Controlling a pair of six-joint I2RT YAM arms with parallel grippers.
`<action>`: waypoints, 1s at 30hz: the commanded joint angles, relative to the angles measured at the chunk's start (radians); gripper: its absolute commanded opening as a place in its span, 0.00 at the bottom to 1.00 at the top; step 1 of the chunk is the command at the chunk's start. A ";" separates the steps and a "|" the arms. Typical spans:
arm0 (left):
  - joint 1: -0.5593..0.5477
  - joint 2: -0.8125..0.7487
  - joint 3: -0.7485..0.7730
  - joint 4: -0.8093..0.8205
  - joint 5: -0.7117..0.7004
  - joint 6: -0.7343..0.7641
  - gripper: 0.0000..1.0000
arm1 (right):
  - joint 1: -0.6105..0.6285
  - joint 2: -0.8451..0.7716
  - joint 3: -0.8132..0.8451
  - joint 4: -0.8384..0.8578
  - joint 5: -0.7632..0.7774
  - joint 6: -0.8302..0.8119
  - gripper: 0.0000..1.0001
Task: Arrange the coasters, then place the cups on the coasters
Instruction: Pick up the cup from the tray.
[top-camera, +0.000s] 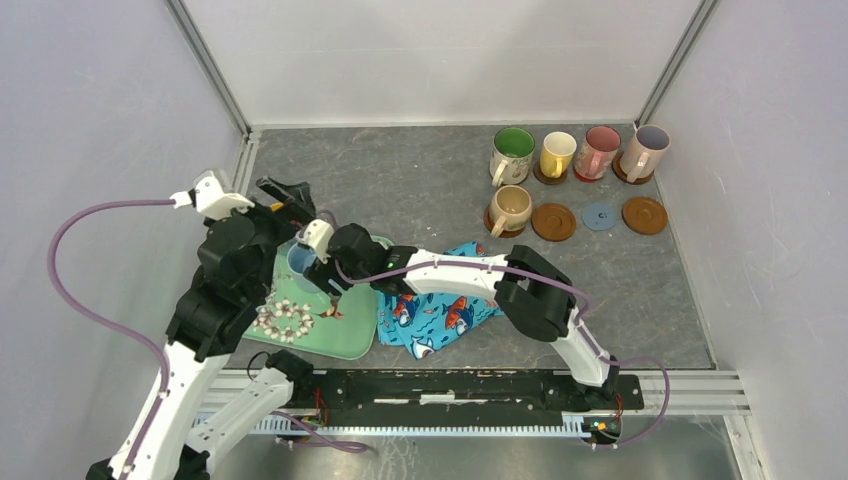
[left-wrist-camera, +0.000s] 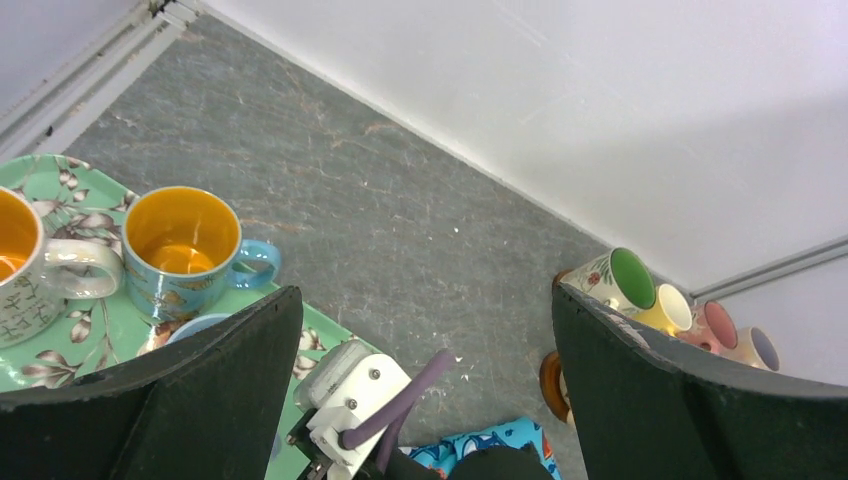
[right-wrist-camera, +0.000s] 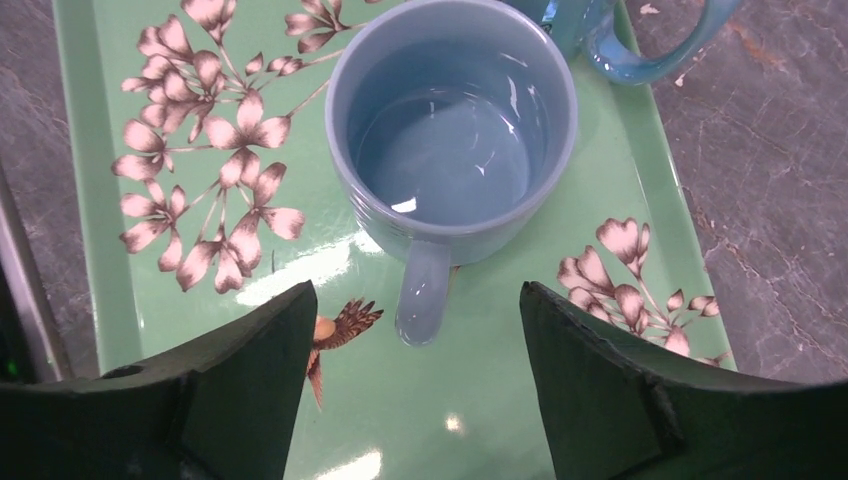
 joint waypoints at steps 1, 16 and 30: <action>-0.001 -0.044 0.019 0.060 -0.076 0.047 1.00 | 0.008 0.039 0.056 0.031 0.016 -0.020 0.79; -0.001 -0.056 -0.002 0.069 -0.076 0.054 1.00 | 0.021 0.160 0.146 0.022 0.054 -0.040 0.55; -0.001 -0.050 -0.021 0.076 -0.072 0.052 1.00 | 0.021 0.207 0.188 -0.021 0.077 -0.039 0.11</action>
